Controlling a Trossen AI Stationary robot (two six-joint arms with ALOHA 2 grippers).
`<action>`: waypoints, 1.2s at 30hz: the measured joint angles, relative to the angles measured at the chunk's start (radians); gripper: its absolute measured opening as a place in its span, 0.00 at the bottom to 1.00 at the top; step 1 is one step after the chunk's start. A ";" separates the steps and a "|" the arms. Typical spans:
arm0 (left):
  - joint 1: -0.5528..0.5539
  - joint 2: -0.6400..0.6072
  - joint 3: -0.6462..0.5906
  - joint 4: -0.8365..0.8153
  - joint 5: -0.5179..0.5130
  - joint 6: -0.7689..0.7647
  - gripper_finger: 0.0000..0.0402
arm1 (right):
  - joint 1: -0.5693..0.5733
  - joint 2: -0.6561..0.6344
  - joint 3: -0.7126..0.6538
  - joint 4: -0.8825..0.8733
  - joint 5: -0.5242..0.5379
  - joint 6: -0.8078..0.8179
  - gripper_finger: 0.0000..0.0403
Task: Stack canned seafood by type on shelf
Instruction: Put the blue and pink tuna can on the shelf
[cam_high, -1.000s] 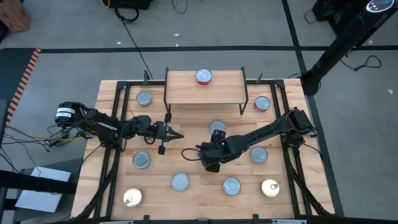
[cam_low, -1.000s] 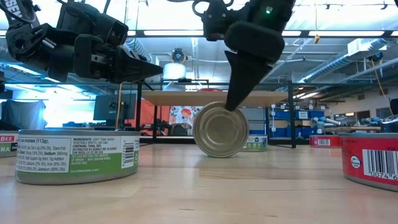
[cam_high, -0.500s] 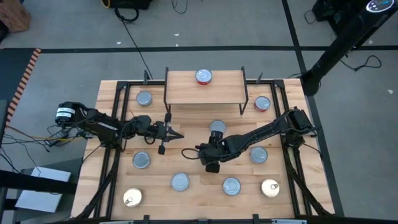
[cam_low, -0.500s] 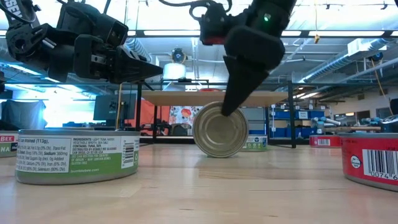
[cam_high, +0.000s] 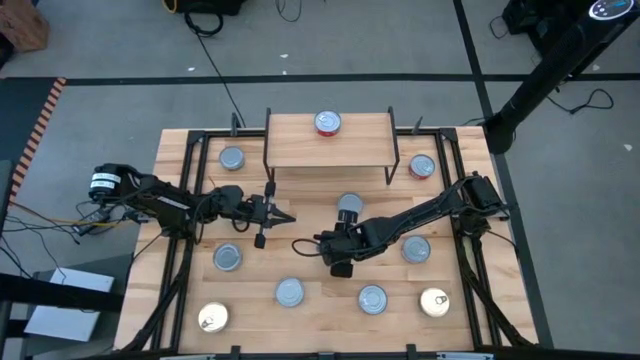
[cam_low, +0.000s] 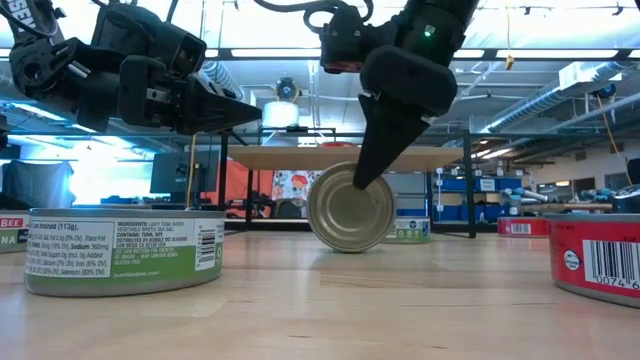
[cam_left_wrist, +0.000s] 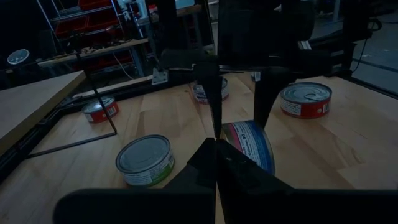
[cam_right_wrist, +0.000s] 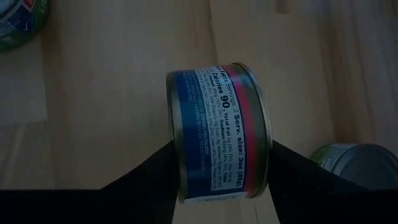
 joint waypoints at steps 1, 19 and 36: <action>0.000 0.000 0.000 0.000 0.000 0.000 0.02 | 0.000 0.000 0.002 -0.001 0.000 0.000 0.50; 0.000 0.000 0.000 0.000 0.000 0.000 0.02 | 0.003 0.001 0.417 -0.607 0.425 -0.125 0.51; 0.000 0.000 0.000 0.000 0.000 -0.002 0.02 | -0.391 -0.001 0.473 -0.742 0.835 -0.411 0.51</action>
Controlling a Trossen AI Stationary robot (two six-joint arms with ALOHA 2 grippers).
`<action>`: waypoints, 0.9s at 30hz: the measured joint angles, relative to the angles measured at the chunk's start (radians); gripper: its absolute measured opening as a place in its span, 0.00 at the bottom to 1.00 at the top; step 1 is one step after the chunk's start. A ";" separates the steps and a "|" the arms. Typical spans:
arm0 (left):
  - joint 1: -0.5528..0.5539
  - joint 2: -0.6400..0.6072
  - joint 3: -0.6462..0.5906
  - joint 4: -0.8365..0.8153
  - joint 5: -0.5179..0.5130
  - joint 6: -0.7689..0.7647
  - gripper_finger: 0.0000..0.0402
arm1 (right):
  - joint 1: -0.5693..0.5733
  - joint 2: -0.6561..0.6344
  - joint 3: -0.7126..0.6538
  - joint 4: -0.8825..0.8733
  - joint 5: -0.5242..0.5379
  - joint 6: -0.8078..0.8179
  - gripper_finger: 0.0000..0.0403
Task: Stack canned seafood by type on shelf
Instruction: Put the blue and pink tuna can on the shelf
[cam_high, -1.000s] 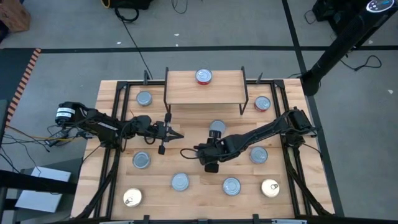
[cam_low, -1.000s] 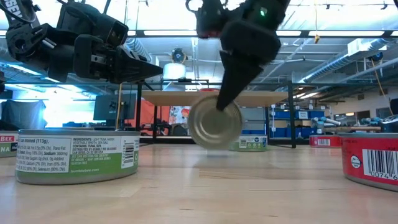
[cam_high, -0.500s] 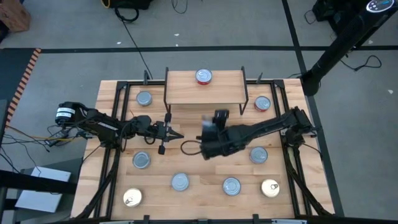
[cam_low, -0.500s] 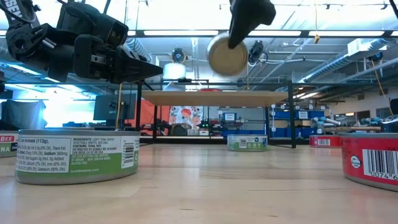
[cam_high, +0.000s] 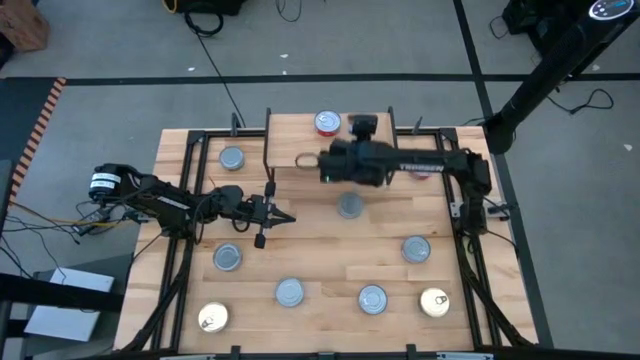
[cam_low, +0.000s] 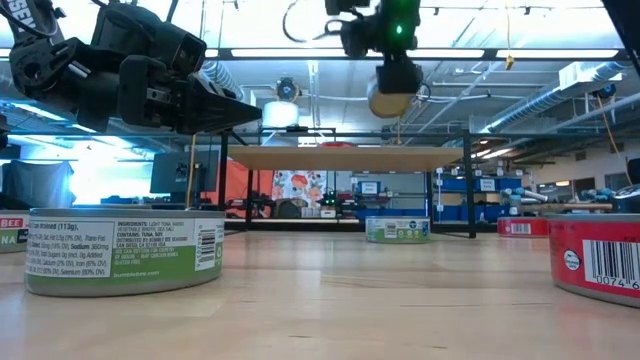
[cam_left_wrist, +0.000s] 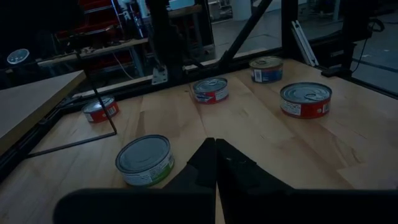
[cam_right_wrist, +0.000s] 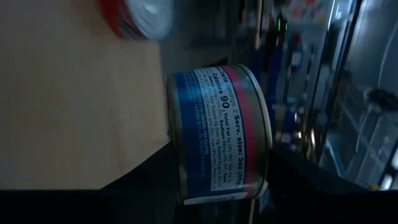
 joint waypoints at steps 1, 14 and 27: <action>0.000 0.000 0.000 0.000 0.000 0.000 0.02 | -0.023 0.000 0.000 0.009 0.000 -0.019 0.51; 0.000 0.000 0.000 -0.004 0.000 -0.001 0.02 | -0.195 0.000 -0.016 0.241 -0.149 -0.304 0.51; 0.000 0.000 0.000 -0.012 0.000 0.000 0.02 | -0.256 0.001 -0.162 0.384 -0.207 -0.390 0.51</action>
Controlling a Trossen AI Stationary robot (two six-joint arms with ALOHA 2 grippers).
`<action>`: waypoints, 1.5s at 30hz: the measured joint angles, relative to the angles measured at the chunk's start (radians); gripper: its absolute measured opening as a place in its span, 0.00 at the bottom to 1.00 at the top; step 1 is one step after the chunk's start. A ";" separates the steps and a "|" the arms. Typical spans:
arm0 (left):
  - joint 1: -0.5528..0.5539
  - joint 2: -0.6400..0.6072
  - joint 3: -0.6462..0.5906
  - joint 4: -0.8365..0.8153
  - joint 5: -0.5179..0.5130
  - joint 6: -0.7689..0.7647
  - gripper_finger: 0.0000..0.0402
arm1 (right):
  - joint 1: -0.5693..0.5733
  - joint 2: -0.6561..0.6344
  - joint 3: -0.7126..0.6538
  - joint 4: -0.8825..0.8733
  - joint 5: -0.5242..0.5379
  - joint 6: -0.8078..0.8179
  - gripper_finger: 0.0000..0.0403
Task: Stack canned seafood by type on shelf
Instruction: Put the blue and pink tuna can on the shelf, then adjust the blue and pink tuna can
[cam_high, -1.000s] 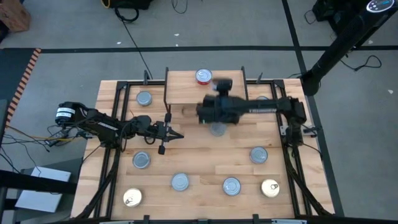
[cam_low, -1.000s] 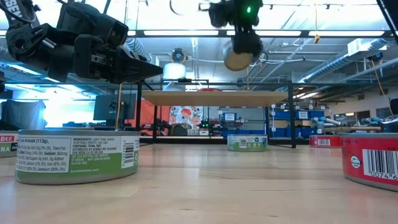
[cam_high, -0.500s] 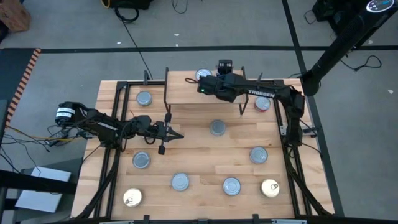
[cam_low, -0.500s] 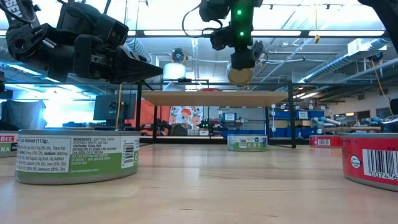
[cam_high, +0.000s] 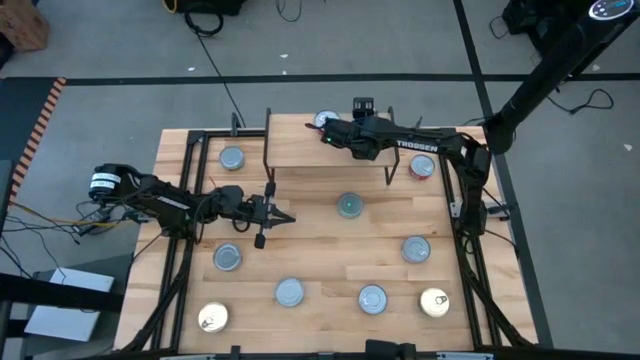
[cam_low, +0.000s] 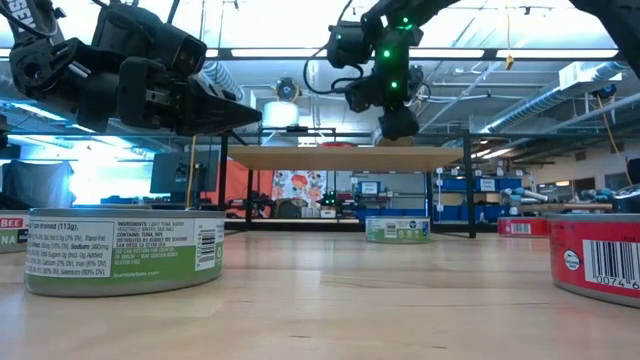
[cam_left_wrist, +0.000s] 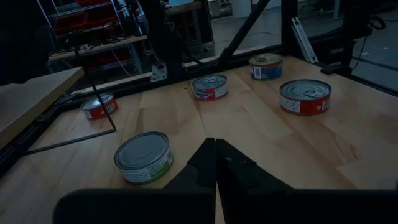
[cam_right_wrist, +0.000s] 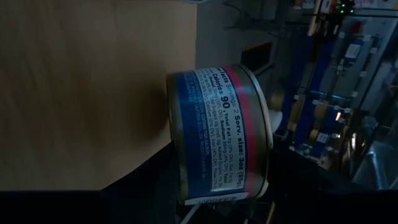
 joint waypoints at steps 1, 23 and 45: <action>0.000 0.000 0.000 0.000 0.000 0.000 0.02 | -0.002 -0.001 -0.003 0.005 0.001 -0.002 0.51; 0.000 0.000 0.000 0.003 0.000 0.002 0.02 | 0.005 -0.001 -0.010 -0.060 -0.089 0.061 0.74; 0.000 0.000 0.000 0.002 -0.020 0.003 0.02 | 0.028 -0.133 -0.009 -0.082 -0.175 0.196 0.71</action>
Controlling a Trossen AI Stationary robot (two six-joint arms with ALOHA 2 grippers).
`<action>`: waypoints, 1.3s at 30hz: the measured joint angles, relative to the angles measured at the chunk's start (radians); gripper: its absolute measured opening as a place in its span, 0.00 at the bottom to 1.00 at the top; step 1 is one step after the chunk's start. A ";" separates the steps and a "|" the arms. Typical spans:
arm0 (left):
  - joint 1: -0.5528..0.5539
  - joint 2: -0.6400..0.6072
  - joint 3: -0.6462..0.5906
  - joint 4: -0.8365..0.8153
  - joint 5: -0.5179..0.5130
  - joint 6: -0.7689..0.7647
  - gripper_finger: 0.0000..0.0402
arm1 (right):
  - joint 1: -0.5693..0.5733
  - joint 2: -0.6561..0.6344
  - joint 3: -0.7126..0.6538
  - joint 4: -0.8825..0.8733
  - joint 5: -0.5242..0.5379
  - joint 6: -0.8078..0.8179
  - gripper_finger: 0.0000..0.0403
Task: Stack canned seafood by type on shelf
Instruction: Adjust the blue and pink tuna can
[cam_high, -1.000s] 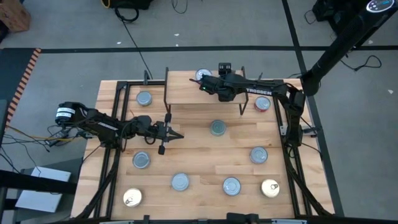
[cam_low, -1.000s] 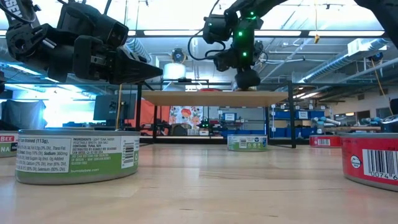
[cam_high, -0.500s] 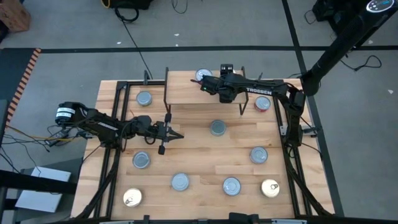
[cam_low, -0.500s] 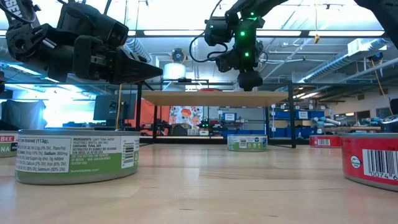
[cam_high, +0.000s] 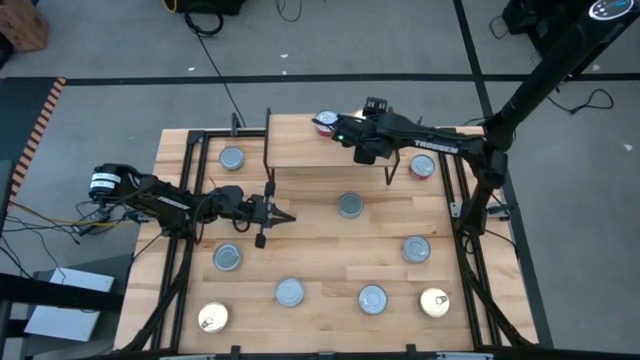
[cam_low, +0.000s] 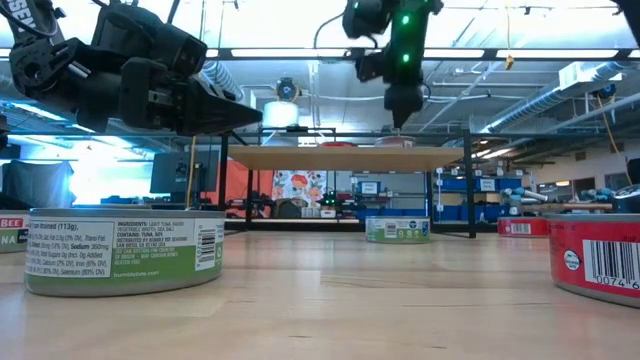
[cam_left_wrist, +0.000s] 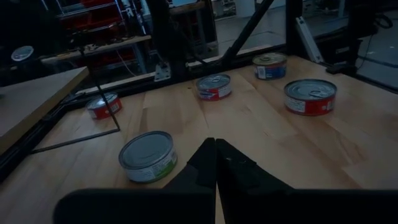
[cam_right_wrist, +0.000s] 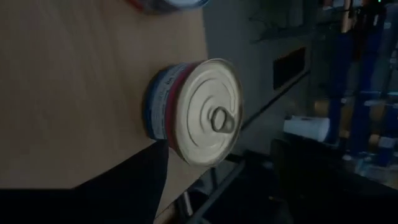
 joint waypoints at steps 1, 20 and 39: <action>0.000 0.000 0.000 0.000 -0.015 -0.004 0.02 | 0.002 -0.013 0.000 0.000 -0.024 0.031 0.69; 0.133 0.000 0.002 0.020 -0.217 -0.121 0.02 | 0.143 -0.073 -0.208 0.590 -0.459 0.277 0.05; 0.133 0.000 0.002 0.014 -0.250 -0.131 0.02 | 0.225 -0.072 -0.262 0.747 -0.461 0.364 0.02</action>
